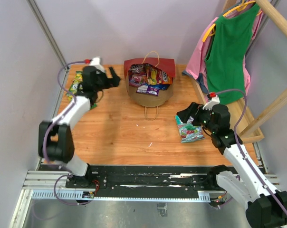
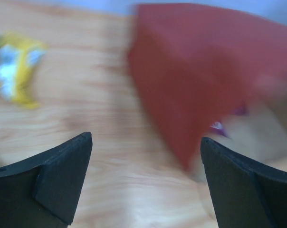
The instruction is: Take the snacks out of the paper bag
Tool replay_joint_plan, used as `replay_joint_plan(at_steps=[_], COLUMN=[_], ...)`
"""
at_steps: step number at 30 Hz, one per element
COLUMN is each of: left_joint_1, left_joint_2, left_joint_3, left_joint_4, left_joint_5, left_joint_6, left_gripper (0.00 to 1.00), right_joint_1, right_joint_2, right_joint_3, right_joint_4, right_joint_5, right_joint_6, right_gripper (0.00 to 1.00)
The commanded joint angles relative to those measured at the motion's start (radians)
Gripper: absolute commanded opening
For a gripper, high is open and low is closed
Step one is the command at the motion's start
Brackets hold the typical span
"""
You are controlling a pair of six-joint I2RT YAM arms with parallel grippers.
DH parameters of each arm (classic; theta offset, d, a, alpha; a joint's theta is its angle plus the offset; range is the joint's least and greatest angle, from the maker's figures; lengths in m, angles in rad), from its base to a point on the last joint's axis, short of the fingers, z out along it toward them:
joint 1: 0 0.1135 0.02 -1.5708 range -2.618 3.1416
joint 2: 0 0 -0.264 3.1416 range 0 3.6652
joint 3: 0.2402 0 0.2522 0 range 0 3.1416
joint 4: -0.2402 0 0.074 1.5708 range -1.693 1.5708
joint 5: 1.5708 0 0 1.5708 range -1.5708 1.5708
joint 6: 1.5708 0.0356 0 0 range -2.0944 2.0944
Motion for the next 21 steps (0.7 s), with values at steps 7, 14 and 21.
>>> replay_joint_plan(at_steps=[7,14,21], left_joint_1=[-0.645,-0.688,-0.688], left_joint_2=[-0.428,-0.236,-0.005], left_joint_3=[-0.334,-0.267,-0.079], left_joint_4=[0.265,0.255,0.213], left_joint_5=[-0.304,-0.410,-0.387], left_joint_6=[0.426,0.326,-0.015], left_gripper=[1.00,1.00,1.00], right_joint_1=[0.012,0.013,0.012], right_joint_2=[0.059,0.052,0.027], right_joint_3=[-0.006,-0.022,-0.024], right_joint_4=[0.048,0.060,0.047], right_joint_5=[-0.036,-0.035,-0.025], right_joint_6=[0.015,0.032,0.023], right_gripper=[0.99,0.99,0.99])
